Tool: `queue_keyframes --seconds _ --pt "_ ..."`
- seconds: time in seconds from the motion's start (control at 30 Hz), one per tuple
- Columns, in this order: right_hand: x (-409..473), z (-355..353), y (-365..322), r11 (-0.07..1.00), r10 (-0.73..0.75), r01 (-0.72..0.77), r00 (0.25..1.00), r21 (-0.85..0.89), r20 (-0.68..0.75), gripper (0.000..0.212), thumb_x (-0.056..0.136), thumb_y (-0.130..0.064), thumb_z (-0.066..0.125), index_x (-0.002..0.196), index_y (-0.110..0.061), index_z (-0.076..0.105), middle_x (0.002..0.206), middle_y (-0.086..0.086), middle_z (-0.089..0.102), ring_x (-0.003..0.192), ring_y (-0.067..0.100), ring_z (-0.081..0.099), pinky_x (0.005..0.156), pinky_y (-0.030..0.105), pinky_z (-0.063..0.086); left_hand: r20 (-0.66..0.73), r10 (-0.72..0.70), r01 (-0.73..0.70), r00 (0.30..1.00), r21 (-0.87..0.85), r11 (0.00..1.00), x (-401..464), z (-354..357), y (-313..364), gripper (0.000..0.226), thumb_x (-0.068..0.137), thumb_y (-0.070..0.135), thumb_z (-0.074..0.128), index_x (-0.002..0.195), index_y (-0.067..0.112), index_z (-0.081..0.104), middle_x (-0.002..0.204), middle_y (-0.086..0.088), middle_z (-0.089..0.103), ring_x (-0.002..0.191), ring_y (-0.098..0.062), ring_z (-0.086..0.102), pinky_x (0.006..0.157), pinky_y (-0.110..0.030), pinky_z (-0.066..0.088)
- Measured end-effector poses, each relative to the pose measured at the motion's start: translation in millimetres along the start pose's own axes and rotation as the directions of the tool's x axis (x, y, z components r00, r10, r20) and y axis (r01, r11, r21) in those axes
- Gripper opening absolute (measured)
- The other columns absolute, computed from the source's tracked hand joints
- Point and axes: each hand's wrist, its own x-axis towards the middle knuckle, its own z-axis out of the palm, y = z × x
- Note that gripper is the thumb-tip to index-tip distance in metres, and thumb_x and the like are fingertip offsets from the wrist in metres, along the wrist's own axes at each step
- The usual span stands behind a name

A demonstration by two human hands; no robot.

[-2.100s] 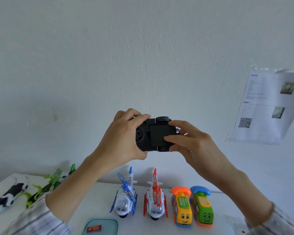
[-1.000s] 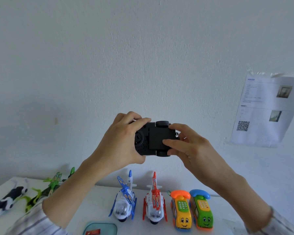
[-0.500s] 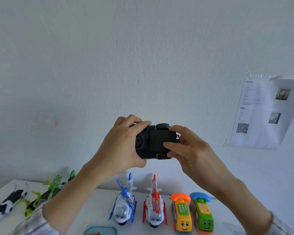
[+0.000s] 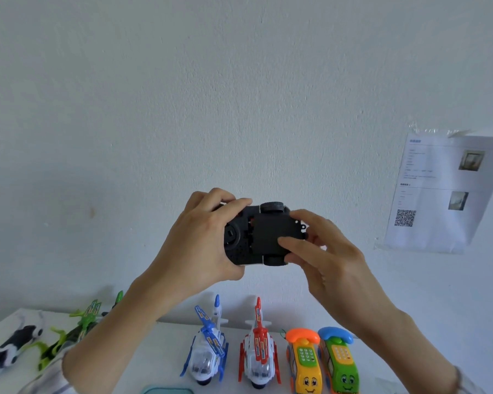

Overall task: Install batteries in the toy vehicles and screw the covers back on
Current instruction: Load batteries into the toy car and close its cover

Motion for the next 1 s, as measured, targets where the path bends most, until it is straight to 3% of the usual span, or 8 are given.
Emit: queue_keyframes --seconds 0.2,0.33,0.4,0.47,0.6,0.73,0.83,1.0 --pt "16.0 -22.8 -3.6 0.931 0.327 -0.266 0.913 0.25 -0.245 0.04 0.077 -0.001 0.071 0.113 -0.016 0.063 0.113 0.003 0.049 0.073 0.007 0.05 0.071 0.008 0.045 -0.018 0.006 -0.006 1.0 -0.044 0.999 -4.6 -5.4 3.0 0.088 0.044 0.036 0.074 0.129 0.02 0.057 0.112 0.009 0.051 0.098 -0.015 0.045 0.083 -0.014 0.033" --pt "25.7 -31.0 1.3 0.711 0.593 -0.485 0.802 0.508 -0.064 0.032 0.085 -0.002 0.064 0.095 -0.032 0.059 0.081 -0.002 0.057 0.061 0.007 0.053 0.058 0.014 0.043 0.069 0.013 -0.001 0.998 -0.162 0.987 -10.0 -8.7 4.0 0.091 0.045 0.042 0.076 0.132 0.027 0.055 0.111 0.021 0.046 0.103 -0.008 0.048 0.086 -0.01 0.034" --pt "25.0 -24.4 -3.8 0.444 0.694 -0.519 0.715 0.73 0.087 0.02 0.09 -0.006 0.058 0.076 -0.02 0.062 0.063 0.001 0.057 0.054 0.008 0.048 0.056 0.022 0.039 0.121 0.028 -0.001 0.992 -0.22 0.975 -14.4 -8.1 6.4 0.092 0.046 0.046 0.078 0.133 0.03 0.053 0.113 0.026 0.044 0.107 -0.004 0.048 0.089 -0.012 0.037" --pt "21.6 -16.4 -11.9 0.034 0.764 -0.513 0.566 0.857 0.309 0.018 0.093 -0.019 0.051 0.083 -0.014 0.066 0.073 0.005 0.067 0.069 0.019 0.059 0.066 0.032 0.047 0.162 0.057 -0.012 0.985 -0.265 0.964 -17.9 -6.1 11.4 0.092 0.05 0.049 0.083 0.135 0.033 0.051 0.115 0.028 0.043 0.112 -0.004 0.048 0.092 -0.015 0.039" --pt "13.6 -2.6 -29.3 -0.449 0.734 -0.44 0.314 0.778 0.602 0.03 0.096 -0.034 0.048 0.103 -0.008 0.061 0.102 0.023 0.069 0.096 0.047 0.064 0.087 0.065 0.047 0.209 0.138 -0.056 0.968 -0.356 0.933 -18.5 -4.0 14.9 0.097 0.05 0.053 0.088 0.137 0.042 0.045 0.121 0.029 0.04 0.118 -0.005 0.047 0.097 -0.015 0.039" --pt "1.6 10.5 -38.0 -0.539 0.803 -0.267 0.125 0.799 0.583 0.05 0.091 -0.044 0.053 0.119 -0.002 0.057 0.113 0.025 0.065 0.099 0.048 0.063 0.082 0.069 0.046 0.057 -0.012 0.044 0.998 -0.587 0.809 -18.9 7.2 2.5 0.111 0.039 0.04 0.094 0.137 0.045 0.042 0.139 0.014 0.036 0.124 -0.01 0.048 0.095 -0.016 0.045" --pt "1.9 12.6 -47.4 -0.464 0.881 -0.137 0.037 0.875 0.473 0.033 0.092 -0.042 0.053 0.102 -0.012 0.063 0.098 0.015 0.07 0.089 0.04 0.067 0.082 0.066 0.048 0.126 -0.143 0.181 0.982 -0.846 0.501 -27.5 22.4 14.9 0.095 0.057 0.01 0.088 0.135 0.039 0.043 0.128 0.014 0.054 0.114 -0.013 0.059 0.082 -0.026 0.055" --pt "12.0 11.9 -57.7 -0.346 0.938 -0.042 -0.032 0.937 0.345 0.018 0.098 -0.029 0.049 0.081 -0.025 0.054 0.057 -0.01 0.062 0.051 0.011 0.062 0.055 0.027 0.052 0.201 -0.176 0.246 0.964 -0.924 0.294 -46.9 38.2 34.5 0.088 0.085 0.007 0.063 0.149 0.038 0.01 0.148 0.021 0.037 0.131 -0.01 0.047 0.099 -0.025 0.046"
